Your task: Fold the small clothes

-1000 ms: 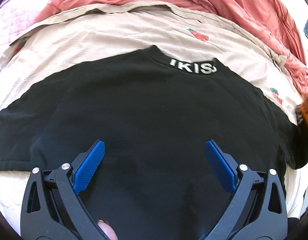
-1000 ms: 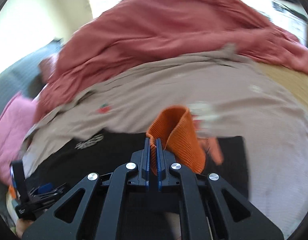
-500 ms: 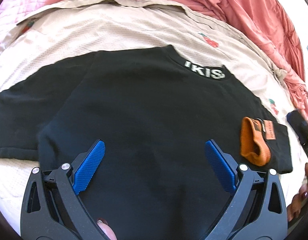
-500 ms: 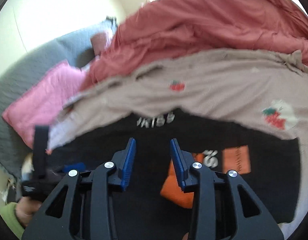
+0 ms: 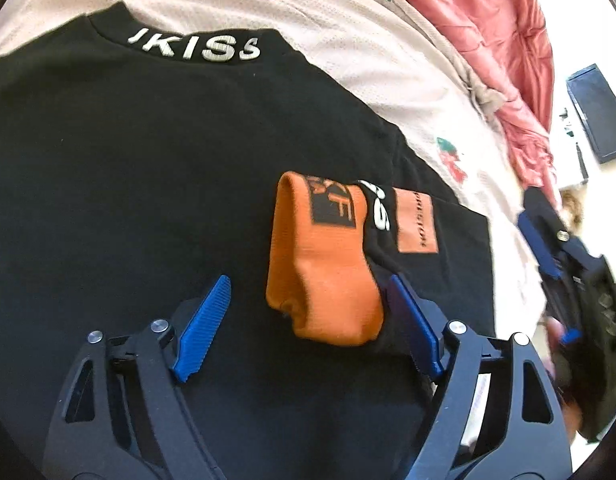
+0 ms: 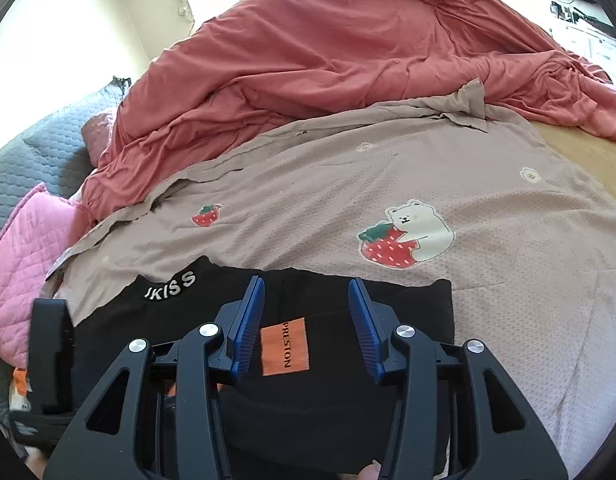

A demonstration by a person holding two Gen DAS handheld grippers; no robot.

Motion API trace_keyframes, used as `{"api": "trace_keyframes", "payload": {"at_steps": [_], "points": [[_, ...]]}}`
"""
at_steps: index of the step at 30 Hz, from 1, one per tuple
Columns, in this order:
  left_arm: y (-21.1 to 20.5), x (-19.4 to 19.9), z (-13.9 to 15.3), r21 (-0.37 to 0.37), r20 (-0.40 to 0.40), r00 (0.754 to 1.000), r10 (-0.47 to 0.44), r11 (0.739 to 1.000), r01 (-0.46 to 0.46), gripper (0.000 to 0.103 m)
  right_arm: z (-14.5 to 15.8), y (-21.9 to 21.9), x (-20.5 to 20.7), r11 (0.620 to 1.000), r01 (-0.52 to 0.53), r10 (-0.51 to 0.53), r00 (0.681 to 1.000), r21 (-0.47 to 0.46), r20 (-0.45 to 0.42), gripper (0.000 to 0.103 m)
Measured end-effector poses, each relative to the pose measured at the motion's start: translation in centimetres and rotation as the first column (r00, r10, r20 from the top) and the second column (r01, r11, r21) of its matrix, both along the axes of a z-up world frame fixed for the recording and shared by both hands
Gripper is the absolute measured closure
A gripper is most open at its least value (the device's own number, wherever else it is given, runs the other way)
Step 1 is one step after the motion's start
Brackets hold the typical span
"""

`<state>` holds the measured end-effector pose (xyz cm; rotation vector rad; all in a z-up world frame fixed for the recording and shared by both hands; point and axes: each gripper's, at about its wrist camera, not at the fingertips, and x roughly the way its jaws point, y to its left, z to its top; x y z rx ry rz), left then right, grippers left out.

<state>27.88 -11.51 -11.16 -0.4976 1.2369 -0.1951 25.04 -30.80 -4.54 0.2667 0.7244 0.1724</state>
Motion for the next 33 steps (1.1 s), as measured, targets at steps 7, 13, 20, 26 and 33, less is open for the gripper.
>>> {"api": "trace_keyframes", "payload": {"at_steps": [7,13,20,26,33], "points": [[-0.8,1.1,1.6,0.092,0.056,0.997,-0.057,0.994,0.052,0.100,-0.4,-0.2,0.5,0.999,0.034,-0.035,0.999,-0.021,-0.016,0.060],[3.9,0.0,6.9,0.113,0.210,0.978,-0.008,0.993,-0.016,0.101,-0.2,-1.6,0.4,0.996,0.086,-0.086,0.996,0.003,-0.003,0.060],[10.4,-2.2,11.7,0.242,0.354,0.933,0.070,0.956,-0.164,0.101,-0.4,-0.4,0.4,0.998,0.051,-0.052,0.999,-0.031,-0.001,0.060],[15.0,-2.6,9.6,0.280,0.286,0.949,0.133,0.935,-0.215,0.103,-0.8,1.4,0.4,0.996,-0.001,0.001,1.000,-0.090,-0.004,0.060],[17.9,-3.3,5.5,0.315,0.191,0.965,0.179,0.920,-0.234,0.103,-2.3,6.2,-0.1,0.966,-0.172,0.168,0.985,-0.192,-0.035,0.060]]}}
